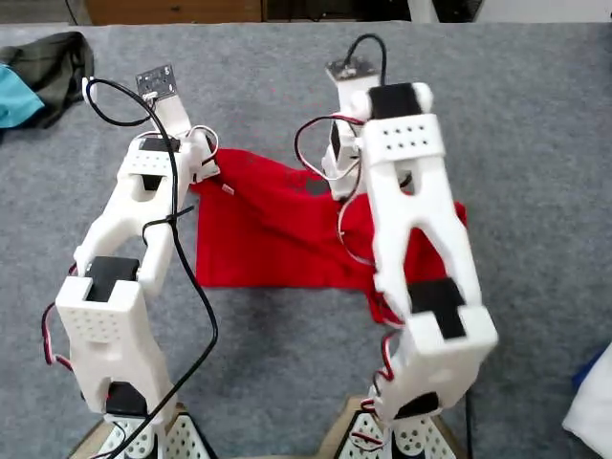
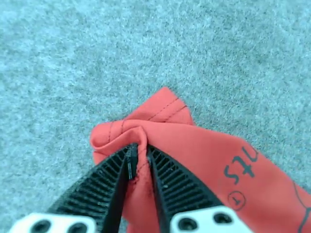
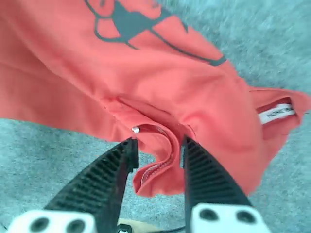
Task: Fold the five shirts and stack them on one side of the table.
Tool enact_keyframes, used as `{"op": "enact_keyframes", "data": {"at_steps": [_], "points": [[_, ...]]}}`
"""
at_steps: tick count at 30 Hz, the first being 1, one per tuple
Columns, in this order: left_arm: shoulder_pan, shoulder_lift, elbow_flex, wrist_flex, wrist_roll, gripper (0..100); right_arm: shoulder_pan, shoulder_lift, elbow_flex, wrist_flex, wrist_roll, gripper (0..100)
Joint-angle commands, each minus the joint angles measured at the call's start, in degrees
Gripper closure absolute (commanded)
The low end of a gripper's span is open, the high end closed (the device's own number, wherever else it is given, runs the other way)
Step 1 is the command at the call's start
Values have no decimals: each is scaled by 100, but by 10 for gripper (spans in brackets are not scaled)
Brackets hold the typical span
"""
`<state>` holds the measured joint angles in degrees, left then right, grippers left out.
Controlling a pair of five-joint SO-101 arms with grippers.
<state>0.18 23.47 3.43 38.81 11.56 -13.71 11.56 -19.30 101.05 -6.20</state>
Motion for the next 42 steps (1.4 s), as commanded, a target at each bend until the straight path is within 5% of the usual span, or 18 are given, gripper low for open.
{"op": "enact_keyframes", "data": {"at_steps": [1, 16, 31, 42], "points": [[35, -101, -132, 62, -26, 981, -127, -945, 382, 132, 422, 846], [44, -101, -123, 62, -26, 981, -382, -2730, 4444, 97, 756, 849], [44, -101, -123, 62, -26, 981, -796, -2721, 5499, -229, 2075, 850], [44, -101, -123, 62, -26, 981, -1235, -2774, 4963, -211, 5002, 849]]}}
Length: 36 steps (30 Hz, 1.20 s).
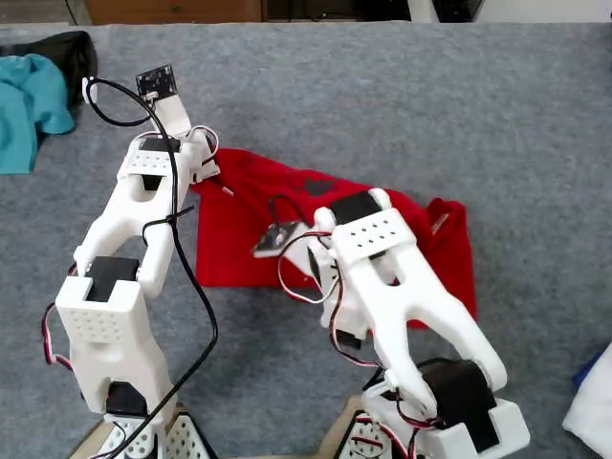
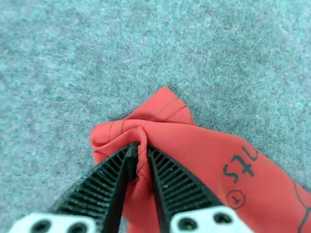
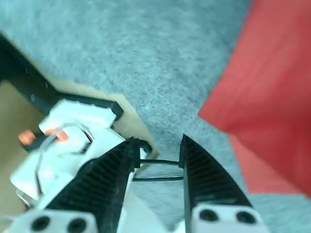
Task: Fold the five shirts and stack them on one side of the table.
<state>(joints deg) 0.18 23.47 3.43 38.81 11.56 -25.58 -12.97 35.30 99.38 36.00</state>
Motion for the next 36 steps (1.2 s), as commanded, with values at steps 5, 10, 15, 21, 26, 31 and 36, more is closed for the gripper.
{"op": "enact_keyframes", "data": {"at_steps": [5, 10, 15, 21, 26, 31, 36], "points": [[44, -101, -123, 62, -26, 981, 277, -286, -585, -35, 1240, 849], [44, -101, -123, 62, -26, 981, 312, -277, -585, -53, 1248, 848], [44, -101, -123, 62, -26, 981, 312, -303, -585, -44, 1248, 847], [44, -101, -123, 62, -26, 981, 295, -321, -593, -18, 1248, 847], [44, -101, -123, 62, -26, 981, 295, -321, -593, -18, 1257, 847], [44, -101, -123, 62, -26, 981, 286, -321, -593, -53, 1310, 847], [44, -101, -123, 62, -26, 981, 295, -321, -593, -53, 1442, 847]]}}
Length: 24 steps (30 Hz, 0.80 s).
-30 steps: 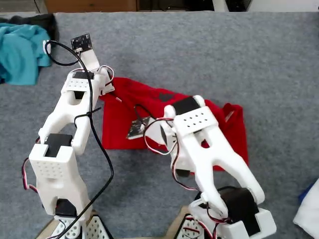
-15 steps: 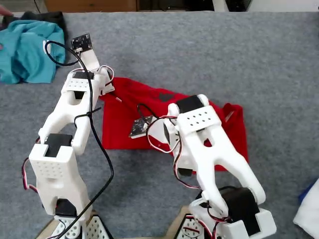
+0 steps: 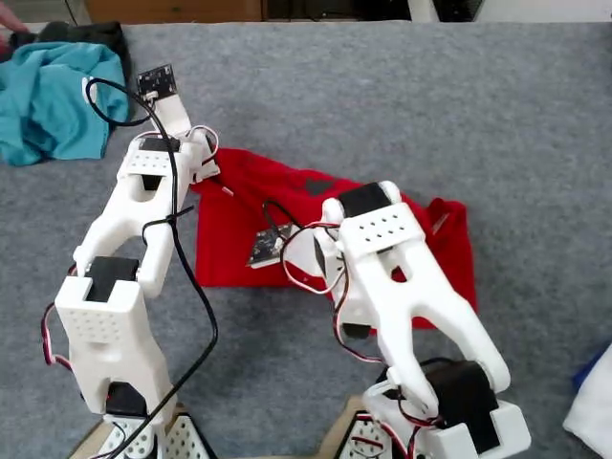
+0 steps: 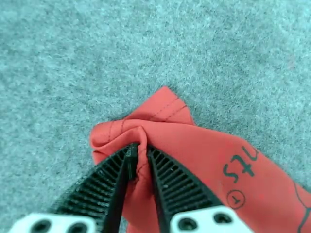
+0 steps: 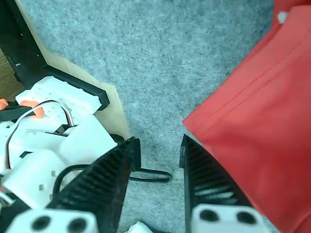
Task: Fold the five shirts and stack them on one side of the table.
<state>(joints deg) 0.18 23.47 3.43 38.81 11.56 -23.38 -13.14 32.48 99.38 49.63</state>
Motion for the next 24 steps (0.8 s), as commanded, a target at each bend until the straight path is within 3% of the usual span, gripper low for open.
{"op": "enact_keyframes", "data": {"at_steps": [1, 24], "points": [[44, -101, -123, 62, -26, 981, 75, -303, -312, -53, 79, 847], [44, -101, -123, 62, -26, 981, 84, -268, -277, -387, 62, 848]]}}
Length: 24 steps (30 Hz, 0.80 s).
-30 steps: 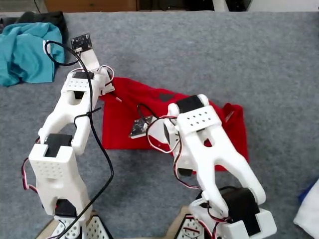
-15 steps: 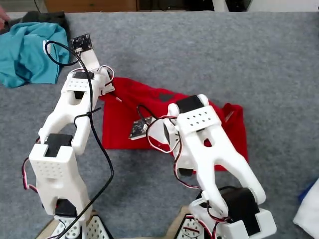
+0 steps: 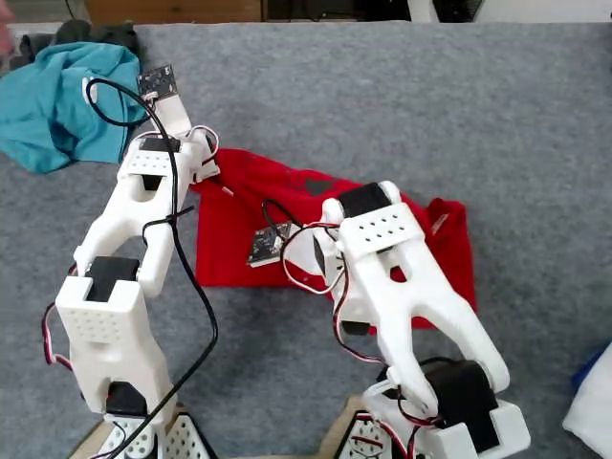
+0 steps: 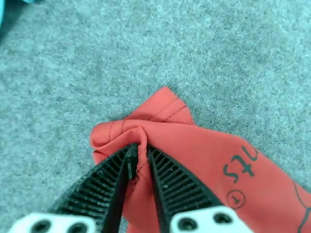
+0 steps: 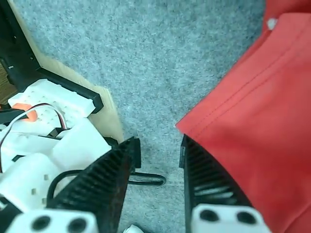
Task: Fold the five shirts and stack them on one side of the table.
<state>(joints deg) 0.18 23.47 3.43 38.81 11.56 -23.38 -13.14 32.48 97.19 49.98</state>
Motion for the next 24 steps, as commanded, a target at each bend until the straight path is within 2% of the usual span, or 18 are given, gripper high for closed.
{"op": "enact_keyframes", "data": {"at_steps": [1, 10, 17, 24], "points": [[44, -101, -123, 62, -26, 981, 84, -259, -277, -220, 26, 848], [44, -101, -123, 62, -26, 981, 75, -251, -189, -431, 26, 847], [44, -101, -123, 62, -26, 981, 75, -251, 655, -1029, 53, 847], [44, -101, -123, 62, -26, 981, 110, -251, 1138, -1187, 26, 849]]}}
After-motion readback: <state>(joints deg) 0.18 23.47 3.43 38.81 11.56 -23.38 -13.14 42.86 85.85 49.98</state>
